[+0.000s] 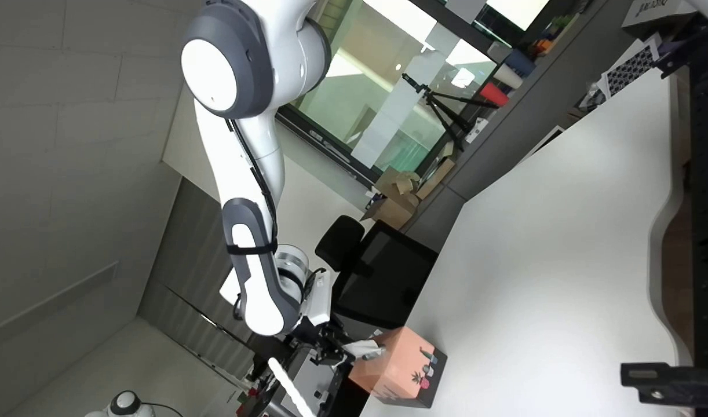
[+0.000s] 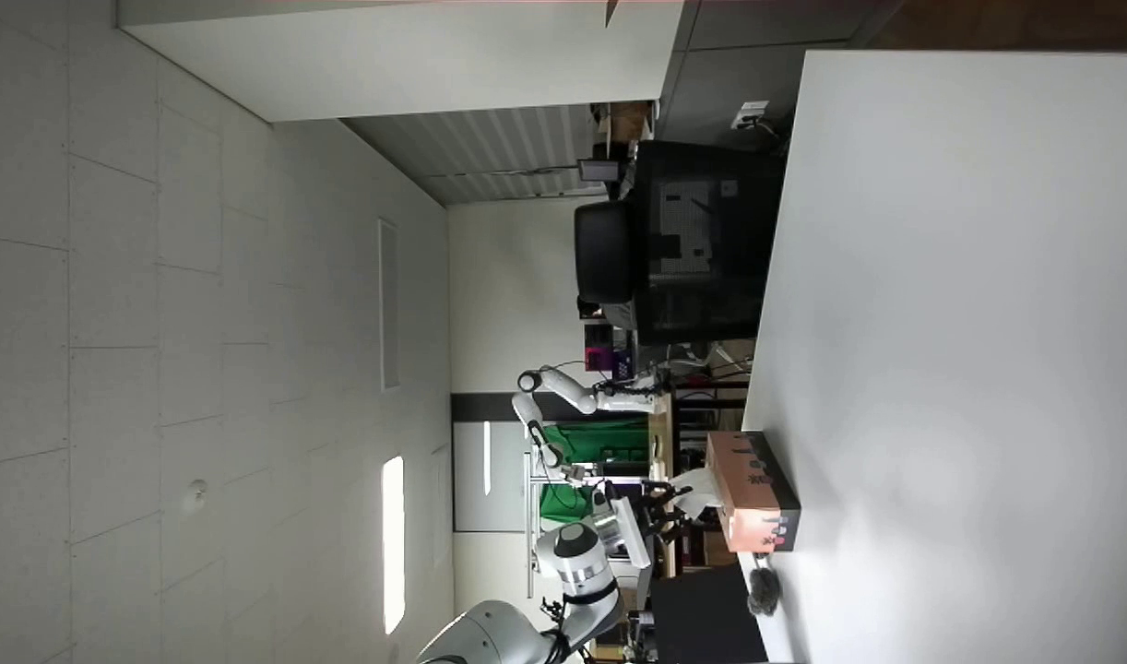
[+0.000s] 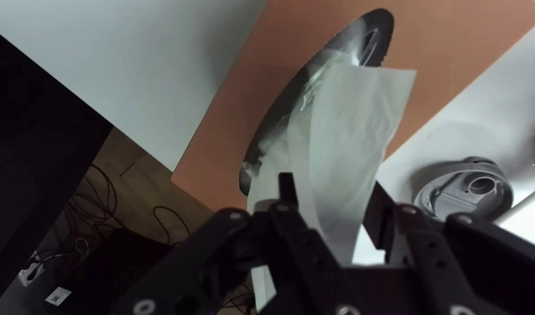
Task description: Remove three tissues from the box and put them on the counter
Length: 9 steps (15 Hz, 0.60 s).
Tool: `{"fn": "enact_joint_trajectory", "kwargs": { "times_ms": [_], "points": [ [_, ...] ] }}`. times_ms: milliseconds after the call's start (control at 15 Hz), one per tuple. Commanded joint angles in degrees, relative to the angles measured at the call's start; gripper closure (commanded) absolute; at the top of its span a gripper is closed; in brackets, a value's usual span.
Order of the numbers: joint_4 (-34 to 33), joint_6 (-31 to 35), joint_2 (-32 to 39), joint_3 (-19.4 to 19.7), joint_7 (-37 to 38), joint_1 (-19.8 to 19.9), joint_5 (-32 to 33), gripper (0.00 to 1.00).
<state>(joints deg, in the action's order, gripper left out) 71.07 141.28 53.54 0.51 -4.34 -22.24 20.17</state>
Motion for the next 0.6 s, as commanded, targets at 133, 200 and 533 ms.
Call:
{"fn": "enact_joint_trajectory", "kwargs": {
  "times_ms": [133,200,533],
  "points": [
    [-2.64,-2.13,-0.18,-0.13,1.76,0.04,-0.59,0.99],
    [-2.45,-2.37,-0.67,-0.51,1.3,0.37,-0.97,1.0],
    [-2.09,-4.12,-4.21,-2.72,-0.42,2.78,-4.78,1.0]
  ]
}}
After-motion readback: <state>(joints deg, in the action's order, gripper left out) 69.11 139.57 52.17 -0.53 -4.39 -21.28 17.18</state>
